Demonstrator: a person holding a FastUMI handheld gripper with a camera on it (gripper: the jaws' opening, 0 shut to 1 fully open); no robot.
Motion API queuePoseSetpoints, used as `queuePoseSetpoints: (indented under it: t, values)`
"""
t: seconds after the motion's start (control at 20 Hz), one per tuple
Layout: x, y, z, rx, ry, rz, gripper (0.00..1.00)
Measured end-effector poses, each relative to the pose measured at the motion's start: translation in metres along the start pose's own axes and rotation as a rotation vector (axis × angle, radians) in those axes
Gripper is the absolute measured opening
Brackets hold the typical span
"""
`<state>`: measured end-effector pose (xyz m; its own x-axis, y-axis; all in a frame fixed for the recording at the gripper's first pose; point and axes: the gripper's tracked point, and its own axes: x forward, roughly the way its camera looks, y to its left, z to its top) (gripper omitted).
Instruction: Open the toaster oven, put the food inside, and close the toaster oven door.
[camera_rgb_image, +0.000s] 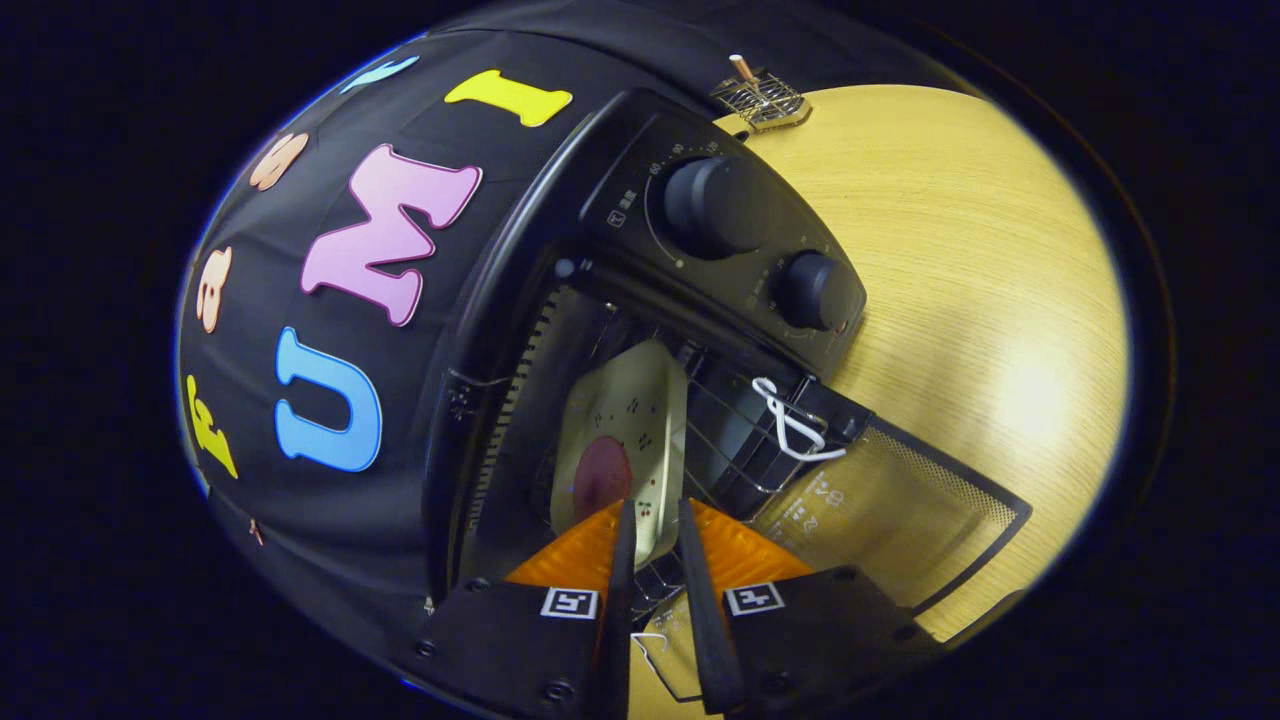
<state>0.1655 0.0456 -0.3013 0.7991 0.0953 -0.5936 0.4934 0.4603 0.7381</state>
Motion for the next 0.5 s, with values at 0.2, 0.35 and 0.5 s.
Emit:
queuePoseSetpoints:
  t: [0.2,0.35,0.5]
  values:
    - [-0.024,0.002,-0.006,-0.052,0.015,0.016,0.78]
    - [-0.045,0.003,-0.008,-0.102,0.011,0.032,0.86]
    - [-0.070,0.004,-0.014,-0.197,0.029,0.034,0.99]
